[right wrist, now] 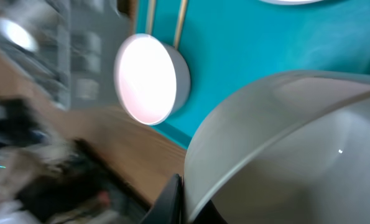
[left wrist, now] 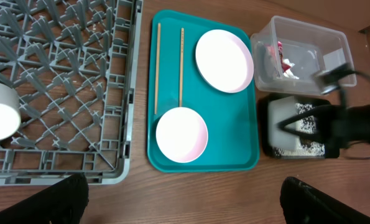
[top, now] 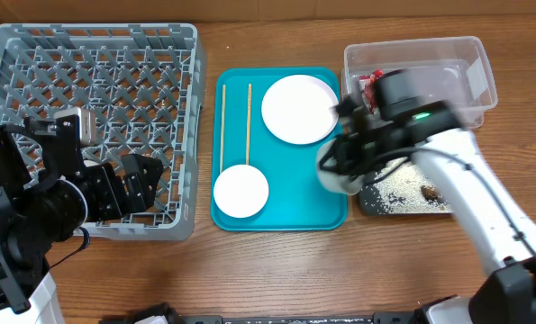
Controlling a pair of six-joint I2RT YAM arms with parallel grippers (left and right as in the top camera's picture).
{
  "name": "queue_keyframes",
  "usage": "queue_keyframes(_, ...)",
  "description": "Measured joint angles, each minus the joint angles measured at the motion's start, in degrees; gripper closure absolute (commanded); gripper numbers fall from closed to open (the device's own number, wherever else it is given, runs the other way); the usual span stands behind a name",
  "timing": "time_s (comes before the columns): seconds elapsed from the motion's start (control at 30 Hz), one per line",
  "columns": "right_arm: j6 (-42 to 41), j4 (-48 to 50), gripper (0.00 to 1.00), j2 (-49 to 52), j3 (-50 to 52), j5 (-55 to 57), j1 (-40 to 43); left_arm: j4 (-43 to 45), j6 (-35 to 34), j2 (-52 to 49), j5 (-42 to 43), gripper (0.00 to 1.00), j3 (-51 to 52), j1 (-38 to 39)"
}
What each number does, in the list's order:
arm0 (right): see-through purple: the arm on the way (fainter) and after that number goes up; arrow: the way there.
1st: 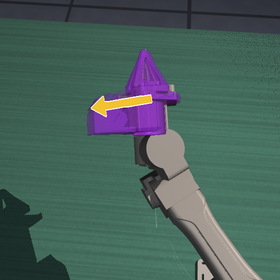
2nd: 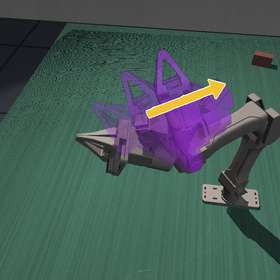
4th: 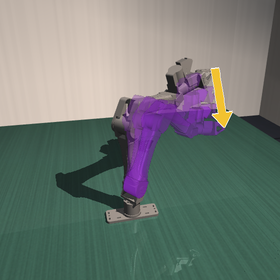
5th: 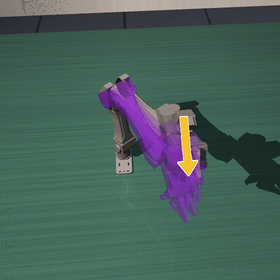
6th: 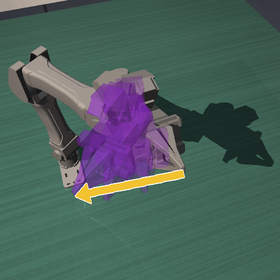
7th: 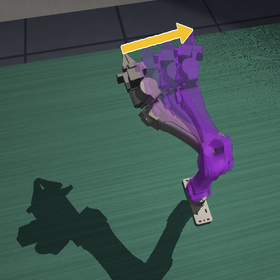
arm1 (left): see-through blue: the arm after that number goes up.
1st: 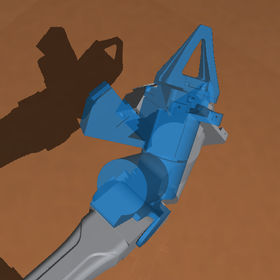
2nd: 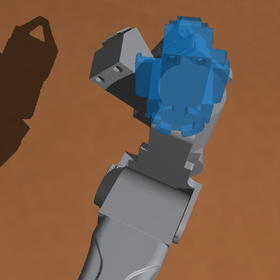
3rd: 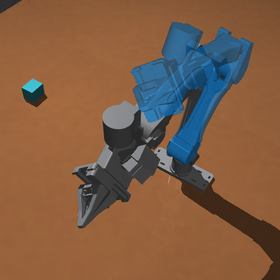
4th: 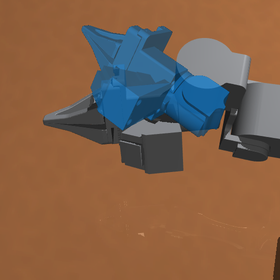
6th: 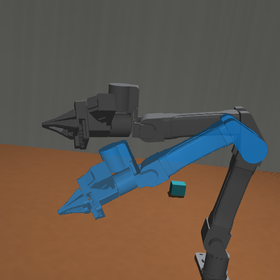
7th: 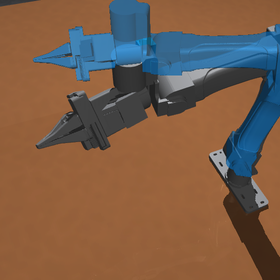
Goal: Sort waste into correct bins and load items into the dishwasher
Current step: 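Return the emptied bowl to the teal tray with the right gripper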
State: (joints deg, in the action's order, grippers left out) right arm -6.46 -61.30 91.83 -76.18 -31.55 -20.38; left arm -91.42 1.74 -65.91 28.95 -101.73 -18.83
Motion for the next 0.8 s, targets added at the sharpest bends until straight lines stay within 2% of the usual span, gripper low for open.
queue_keyframes(0.17, -5.31, 4.5, 0.96, 3.37, 0.0, 16.39, -14.43, 0.0, -0.04, 0.0, 0.02, 0.0, 0.0, 0.02)
queue_keyframes(0.37, -7.43, 8.28, 0.96, 9.94, 0.0, 26.75, -21.09, 0.0, -0.28, 0.0, 0.02, 0.0, 0.0, 0.02)
queue_keyframes(0.5, -8.31, 9.2, 0.74, 13.11, 0.04, 29.68, -21.22, -0.92, -2.27, 0.0, 0.02, 0.0, 0.0, 0.02)
queue_keyframes(0.63, -8.46, 8.26, 0.71, 13.11, 0.0, 30.91, -21.11, 1.95, -6.21, -0.02, 0.48, 0.0, 0.0, 0.0)
queue_keyframes(0.8, -9.07, 3.78, 0.54, 10.43, -1.64, 31.28, -20.02, 3.56, -8.83, -1.6, 1.7, 0.07, 0.0, 1.73)
